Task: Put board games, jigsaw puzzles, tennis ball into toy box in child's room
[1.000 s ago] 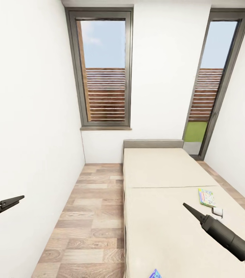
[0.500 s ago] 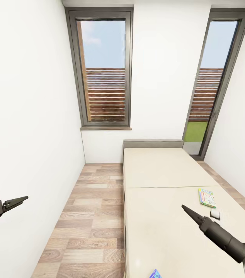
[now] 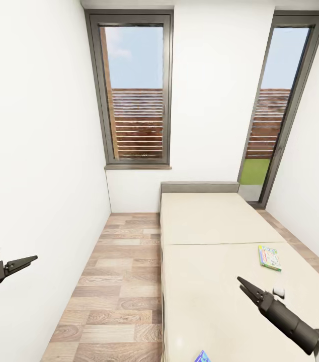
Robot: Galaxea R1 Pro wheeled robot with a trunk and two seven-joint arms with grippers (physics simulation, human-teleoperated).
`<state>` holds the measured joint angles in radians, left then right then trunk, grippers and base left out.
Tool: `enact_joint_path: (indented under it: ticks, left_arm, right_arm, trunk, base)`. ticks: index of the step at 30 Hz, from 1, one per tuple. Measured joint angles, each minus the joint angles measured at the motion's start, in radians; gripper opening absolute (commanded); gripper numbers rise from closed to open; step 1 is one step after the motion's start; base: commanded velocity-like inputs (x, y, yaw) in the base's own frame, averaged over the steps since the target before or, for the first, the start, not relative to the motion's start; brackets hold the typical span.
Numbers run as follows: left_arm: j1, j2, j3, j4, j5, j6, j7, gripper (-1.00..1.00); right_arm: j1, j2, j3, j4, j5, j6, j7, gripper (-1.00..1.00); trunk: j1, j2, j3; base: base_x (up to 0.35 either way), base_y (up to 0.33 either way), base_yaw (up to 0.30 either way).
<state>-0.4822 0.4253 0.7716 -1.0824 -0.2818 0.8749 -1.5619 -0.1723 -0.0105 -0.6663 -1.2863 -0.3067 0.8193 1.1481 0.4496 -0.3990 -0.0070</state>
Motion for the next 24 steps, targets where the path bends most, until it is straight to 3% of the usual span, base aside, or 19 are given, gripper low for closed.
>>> enact_joint_path:
  ticks: [7,15,24]
  left_arm:
    - [0.000,0.000,0.000,0.000,0.000,0.000,0.000,1.00]
    - [0.000,0.000,0.000,0.000,0.000,0.000,0.000,1.00]
    - [0.000,0.000,0.000,0.000,0.000,0.000,0.000,1.00]
  right_arm:
    - [0.009,-0.026,-0.037,0.047,0.000,-0.001,0.000,1.00]
    - [0.031,-0.077,-0.047,0.108,-0.001,-0.002,0.003,1.00]
    - [0.049,-0.099,-0.051,0.150,0.000,-0.015,0.003,1.00]
  trunk:
    - [0.000,0.000,0.000]
    - [0.000,0.000,0.000]
    - [0.000,0.000,0.000]
  base:
    - [0.000,0.000,0.000]
    - [0.000,0.000,0.000]
    - [0.000,0.000,0.000]
